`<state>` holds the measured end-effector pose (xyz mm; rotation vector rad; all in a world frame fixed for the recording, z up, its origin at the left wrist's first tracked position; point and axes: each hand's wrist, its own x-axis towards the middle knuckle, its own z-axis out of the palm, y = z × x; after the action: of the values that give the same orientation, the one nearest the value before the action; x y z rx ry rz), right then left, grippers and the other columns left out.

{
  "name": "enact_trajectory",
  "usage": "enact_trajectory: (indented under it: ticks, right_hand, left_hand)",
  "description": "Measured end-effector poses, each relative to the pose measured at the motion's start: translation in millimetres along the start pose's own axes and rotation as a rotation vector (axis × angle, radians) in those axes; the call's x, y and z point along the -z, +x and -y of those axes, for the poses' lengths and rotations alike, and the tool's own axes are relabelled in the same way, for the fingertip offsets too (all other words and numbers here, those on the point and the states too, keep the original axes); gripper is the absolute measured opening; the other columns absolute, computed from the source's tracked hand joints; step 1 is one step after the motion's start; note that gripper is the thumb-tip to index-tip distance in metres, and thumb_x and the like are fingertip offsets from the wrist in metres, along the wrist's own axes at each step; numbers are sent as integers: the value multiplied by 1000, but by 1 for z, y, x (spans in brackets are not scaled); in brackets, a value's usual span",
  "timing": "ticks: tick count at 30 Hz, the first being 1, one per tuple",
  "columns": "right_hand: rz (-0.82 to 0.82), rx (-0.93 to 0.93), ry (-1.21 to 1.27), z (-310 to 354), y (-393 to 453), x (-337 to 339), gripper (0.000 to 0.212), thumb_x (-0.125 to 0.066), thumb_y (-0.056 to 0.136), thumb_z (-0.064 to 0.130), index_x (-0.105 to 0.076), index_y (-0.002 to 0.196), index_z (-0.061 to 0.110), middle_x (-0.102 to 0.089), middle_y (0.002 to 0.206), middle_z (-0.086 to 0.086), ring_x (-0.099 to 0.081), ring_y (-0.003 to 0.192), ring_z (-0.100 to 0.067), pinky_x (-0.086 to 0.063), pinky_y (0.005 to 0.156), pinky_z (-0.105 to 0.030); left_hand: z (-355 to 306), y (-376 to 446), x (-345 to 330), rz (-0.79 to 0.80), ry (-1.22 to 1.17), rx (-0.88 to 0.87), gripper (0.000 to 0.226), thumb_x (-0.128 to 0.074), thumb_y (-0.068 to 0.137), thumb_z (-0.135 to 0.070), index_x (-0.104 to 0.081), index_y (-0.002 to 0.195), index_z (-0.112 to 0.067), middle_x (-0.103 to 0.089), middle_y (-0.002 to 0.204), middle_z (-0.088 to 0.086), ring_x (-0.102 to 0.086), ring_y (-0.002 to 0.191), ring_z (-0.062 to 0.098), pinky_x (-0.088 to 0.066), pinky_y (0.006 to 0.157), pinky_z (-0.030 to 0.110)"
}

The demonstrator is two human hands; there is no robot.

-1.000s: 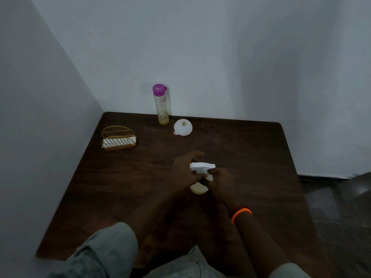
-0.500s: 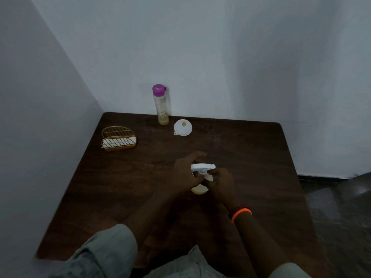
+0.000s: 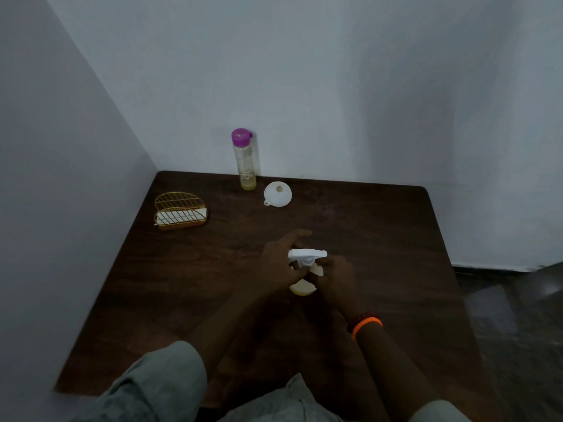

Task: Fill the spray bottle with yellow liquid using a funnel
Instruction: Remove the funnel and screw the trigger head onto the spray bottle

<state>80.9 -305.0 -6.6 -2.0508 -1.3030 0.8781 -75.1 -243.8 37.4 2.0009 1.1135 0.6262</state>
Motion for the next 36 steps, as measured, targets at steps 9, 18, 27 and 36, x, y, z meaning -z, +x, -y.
enact_trajectory:
  ticks: [9,18,27,36]
  right_hand:
    - [7,14,-36,-1,3,-2,38,-82,76,35,-76,108,16,-73,108,1,-66,101,-15,-50,83,-28]
    - [-20,88,-78,-3,2,-2,32,-80,77,41,-76,103,23,-74,99,5,-56,79,2,-33,64,-5]
    - [-5,141,-71,-5,3,4,37,-84,72,43,-74,99,19,-65,82,15,-53,68,9,-35,60,-3]
    - [35,84,-72,-8,11,0,44,-84,69,50,-72,93,14,-67,81,6,-62,71,-10,-46,64,-27]
  left_hand:
    - [1,-3,-8,-81,-41,121,99,-90,62,-42,-38,145,-37,-68,111,-4,-64,103,10,-54,94,35]
    - [4,-7,-13,-144,-53,138,73,-87,66,-48,-56,130,-30,-66,113,-11,-61,97,3,-50,83,12]
    - [12,12,2,-12,-65,-76,46,-92,63,-27,-72,103,-18,-72,99,-11,-66,90,-4,-53,78,15]
    - [3,44,26,300,84,-292,29,-85,69,-29,-76,95,-19,-76,94,-8,-70,86,2,-57,76,30]
